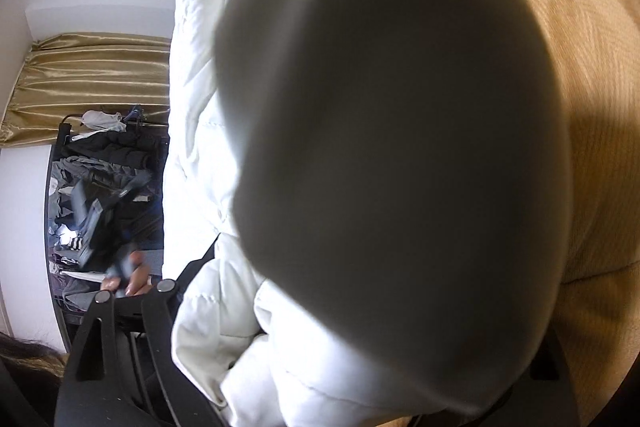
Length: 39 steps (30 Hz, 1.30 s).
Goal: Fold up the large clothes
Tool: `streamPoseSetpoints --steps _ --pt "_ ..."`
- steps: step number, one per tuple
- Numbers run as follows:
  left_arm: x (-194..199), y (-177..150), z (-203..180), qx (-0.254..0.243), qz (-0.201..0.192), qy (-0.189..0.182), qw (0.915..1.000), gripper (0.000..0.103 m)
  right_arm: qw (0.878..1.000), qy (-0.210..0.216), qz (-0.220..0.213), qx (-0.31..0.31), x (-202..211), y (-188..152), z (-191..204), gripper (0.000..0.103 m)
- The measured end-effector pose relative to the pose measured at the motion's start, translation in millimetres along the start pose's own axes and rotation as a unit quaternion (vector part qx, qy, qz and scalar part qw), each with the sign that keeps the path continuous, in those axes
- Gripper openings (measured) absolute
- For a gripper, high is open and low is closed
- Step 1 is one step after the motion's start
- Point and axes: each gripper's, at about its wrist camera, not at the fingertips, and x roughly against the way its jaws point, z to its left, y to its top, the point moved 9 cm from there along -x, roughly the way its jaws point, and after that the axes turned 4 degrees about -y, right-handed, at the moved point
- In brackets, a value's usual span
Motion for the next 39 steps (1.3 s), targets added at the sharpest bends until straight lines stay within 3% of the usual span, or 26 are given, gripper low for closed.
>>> streamPoseSetpoints --steps 2,5,6,7,9,12,14,16,18,21,26,29,30,33,36,39 --pt "-2 -9 -33 -0.036 0.011 -0.022 0.9991 0.082 1.000 -0.001 0.002 0.001 -1 -3 -4 0.086" --pt "-33 -34 -69 -0.062 0.059 -0.028 0.9959 0.082 1.000 -0.002 0.003 0.002 -1 -3 -2 0.086" --pt "-47 -44 -69 -0.069 0.073 -0.018 0.9947 0.082 1.000 -0.001 0.004 0.002 4 0 3 0.087" --pt "-63 -54 -67 -0.090 0.077 0.025 0.9926 0.083 1.000 -0.002 0.005 0.001 4 0 13 0.087" --pt "-76 -65 -63 -0.143 0.051 0.101 0.9831 0.102 1.000 -0.009 0.010 0.001 9 2 12 0.087" --pt "-76 -70 -64 -0.148 0.031 0.123 0.9808 0.103 0.997 -0.066 -0.021 0.037 42 10 16 0.082" --pt "-79 -72 -67 -0.140 0.039 0.117 0.9825 0.103 0.985 -0.128 -0.074 0.088 82 21 31 0.079" --pt "-79 -75 -69 -0.127 0.041 0.109 0.9851 0.103 0.963 -0.180 -0.141 0.140 119 34 59 0.077" --pt "-80 -76 -63 -0.129 0.039 0.110 0.9847 0.103 0.944 -0.201 -0.178 0.190 132 46 96 0.069" --pt "-90 -83 -73 -0.134 0.040 0.113 0.9838 0.103 0.931 -0.218 -0.162 0.245 99 67 143 0.045" --pt "-91 -85 -74 -0.131 0.046 0.102 0.9851 0.103 0.935 -0.222 -0.050 0.271 -3 111 160 0.041" --pt "-86 -92 -84 -0.127 0.065 0.071 0.9872 0.103 0.900 -0.333 -0.034 0.279 -47 142 128 0.023" --pt "-81 -96 -89 -0.130 0.071 0.053 0.9875 0.103 0.896 -0.349 -0.029 0.274 -55 150 118 0.019" --pt "-71 -111 -86 -0.138 0.095 0.026 0.9856 0.103 0.894 -0.374 -0.037 0.246 -46 165 98 0.004" --pt "-79 -120 -71 -0.117 0.116 0.023 0.9861 0.103 0.909 -0.357 -0.046 0.210 -32 165 100 0.002" --pt "-82 -124 -66 -0.117 0.118 0.027 0.9858 0.103 0.901 -0.354 -0.081 0.237 -16 158 132 0.003"
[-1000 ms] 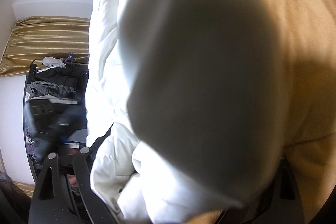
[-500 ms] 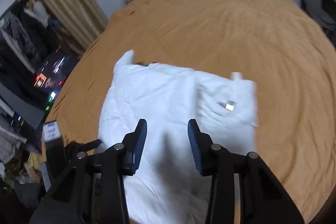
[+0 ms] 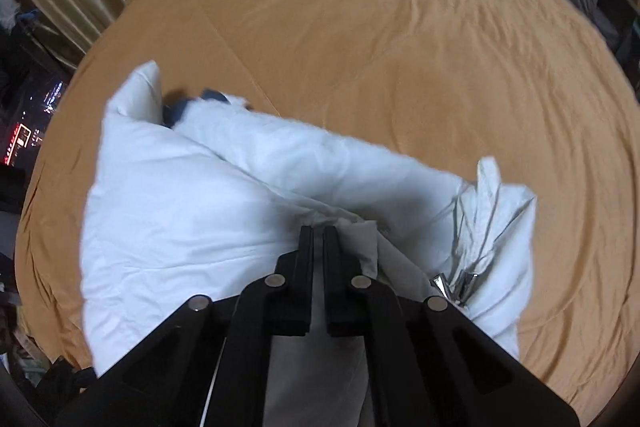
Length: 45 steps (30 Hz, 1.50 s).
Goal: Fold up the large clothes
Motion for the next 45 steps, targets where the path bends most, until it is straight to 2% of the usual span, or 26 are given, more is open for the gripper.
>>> streamPoseSetpoints --steps 2,4,6,7,9,11,13,15,17,18,20,22,24,26,28,29,31,36,39,41,42,45 --pt "-3 4 -5 -0.006 -0.001 0.004 1.0000 0.103 0.999 0.021 -0.032 0.033 22 10 26 0.004" --pt "-5 2 -5 -0.011 -0.001 0.007 0.9999 0.103 0.996 0.056 -0.038 0.063 36 16 58 0.007" --pt "-8 -1 -5 -0.013 -0.003 0.005 0.9999 0.103 0.993 0.071 -0.010 0.095 28 15 85 0.007" --pt "-9 -1 -4 -0.015 -0.003 0.005 0.9999 0.103 0.992 0.057 0.016 0.108 12 13 91 0.007" --pt "-12 7 -5 -0.017 -0.005 -0.001 0.9998 0.103 0.990 -0.005 0.058 0.126 -32 5 82 0.006" --pt "-11 5 -7 -0.022 -0.003 -0.007 0.9997 0.103 0.987 -0.076 0.054 0.133 -60 4 55 0.003" --pt "-12 2 -11 -0.035 -0.001 0.002 0.9994 0.103 0.982 -0.146 0.047 0.106 -64 4 18 0.003" --pt "-12 0 -11 -0.042 -0.001 0.009 0.9991 0.103 0.990 -0.120 0.038 0.063 -47 1 2 0.003" --pt "-13 1 -10 -0.037 0.000 0.004 0.9993 0.103 0.997 -0.072 -0.006 0.030 -2 -7 1 0.004" --pt "-11 -1 -10 -0.034 0.001 0.002 0.9994 0.103 0.998 -0.052 -0.028 0.022 24 -14 3 0.008" --pt "-10 -1 -10 -0.034 0.000 0.002 0.9994 0.103 0.997 -0.023 -0.063 0.025 73 -39 12 0.008" --pt "-11 -1 -10 -0.034 -0.001 0.004 0.9994 0.103 0.997 -0.019 -0.062 0.042 95 -71 18 0.009" --pt "-11 1 -11 -0.032 -0.001 0.007 0.9995 0.103 0.999 -0.020 -0.017 0.039 86 -106 14 0.010" --pt "-15 3 -9 -0.028 0.002 0.002 0.9996 0.103 0.997 -0.024 0.060 0.041 56 -151 8 0.010" --pt "-12 3 -13 -0.028 0.005 0.000 0.9996 0.103 0.996 -0.033 0.074 0.048 40 -175 2 0.009" --pt "-8 5 -16 -0.032 -0.001 0.000 0.9995 0.103 0.993 -0.057 0.075 0.066 34 -179 -1 0.009" --pt "2 9 -18 -0.036 -0.010 0.008 0.9993 0.103 0.991 -0.088 0.071 0.074 28 -178 -5 0.009" --pt "15 16 -9 -0.023 -0.034 0.028 0.9988 0.103 0.992 -0.085 0.075 0.052 26 -172 -2 0.010" --pt "34 19 10 0.009 -0.070 0.060 0.9957 0.102 0.993 -0.075 0.083 0.041 32 -162 -9 0.010" --pt "42 24 19 0.011 -0.088 0.090 0.9921 0.102 0.992 -0.085 0.082 0.049 43 -150 -7 0.010" --pt "39 24 21 0.010 -0.082 0.092 0.9924 0.102 0.991 -0.092 0.077 0.050 50 -149 -4 0.010" --pt "18 15 10 0.014 -0.043 0.039 0.9982 0.103 0.994 -0.072 0.054 0.055 66 -120 12 0.010"
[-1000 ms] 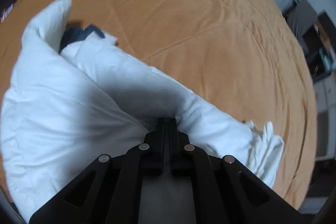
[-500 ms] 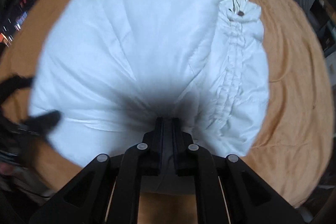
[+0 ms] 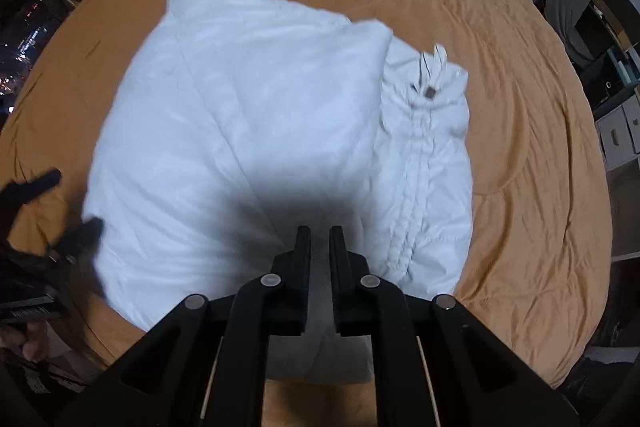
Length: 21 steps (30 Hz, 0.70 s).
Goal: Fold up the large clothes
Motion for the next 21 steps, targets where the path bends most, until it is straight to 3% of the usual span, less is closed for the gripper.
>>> streamPoseSetpoints --steps 4,7,8,11,12,13,14,15,17,19,21 --pt "-14 -13 -33 -0.058 0.029 -0.022 0.9976 0.103 0.998 0.037 -0.042 0.003 15 48 28 0.011" --pt "-15 -15 -38 -0.076 0.028 -0.012 0.9966 0.103 0.998 0.053 -0.037 -0.005 -13 79 38 0.016" --pt "-16 -15 -37 -0.070 0.031 -0.018 0.9969 0.103 0.999 0.037 -0.023 -0.006 -29 85 36 0.016" --pt "-8 -13 -29 -0.027 0.037 -0.052 0.9976 0.102 0.997 -0.067 0.005 -0.022 -72 93 -5 0.012" --pt "1 -9 -25 -0.009 0.022 -0.058 0.9980 0.102 0.993 -0.118 0.004 -0.029 -75 92 -24 0.013" --pt "14 0 -18 0.002 -0.008 -0.052 0.9986 0.102 0.985 -0.166 0.001 -0.039 -71 89 -42 0.020" --pt "25 8 -12 0.007 -0.035 -0.039 0.9986 0.102 0.980 -0.189 0.001 -0.056 -65 84 -57 0.020" --pt "36 17 -4 0.012 -0.064 -0.019 0.9977 0.102 0.981 -0.178 0.005 -0.076 -59 79 -65 0.020" --pt "42 27 11 0.023 -0.084 0.017 0.9961 0.102 0.991 -0.066 -0.003 -0.116 -40 67 -58 0.020" --pt "25 22 20 0.032 -0.051 0.034 0.9976 0.102 0.993 0.021 -0.016 -0.115 -15 55 -34 0.020" --pt "2 14 18 0.032 -0.015 0.032 0.9989 0.103 0.996 0.050 -0.019 -0.074 3 39 -7 0.022"
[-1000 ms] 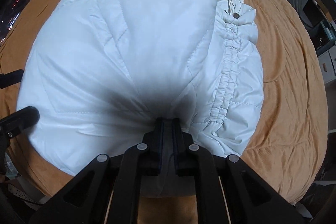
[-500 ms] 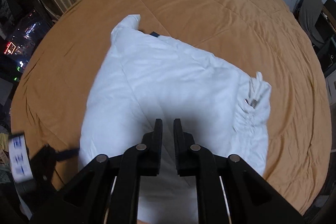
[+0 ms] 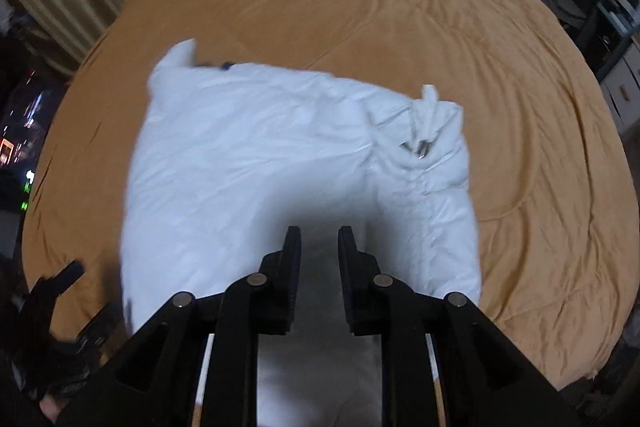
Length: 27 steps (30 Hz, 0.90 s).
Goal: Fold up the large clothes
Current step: 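Release the folded jacket and lift both tools away from it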
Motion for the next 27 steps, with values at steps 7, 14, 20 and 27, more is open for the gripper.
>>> streamPoseSetpoints --steps 7,14,20,27 --pt "1 -12 -17 -0.060 0.036 0.007 0.9975 0.103 0.988 -0.044 0.133 0.070 -16 -90 -1 0.041" --pt "30 -16 -19 -0.060 0.107 0.067 0.9903 0.102 0.962 -0.152 0.224 0.024 8 -136 -55 0.073" --pt "129 23 -26 0.012 0.098 0.091 0.9909 0.103 0.979 -0.084 0.186 -0.023 80 -132 -15 0.093" --pt "231 32 -75 0.083 0.026 0.058 0.9945 0.103 0.998 -0.051 0.030 -0.011 176 -107 27 0.103"
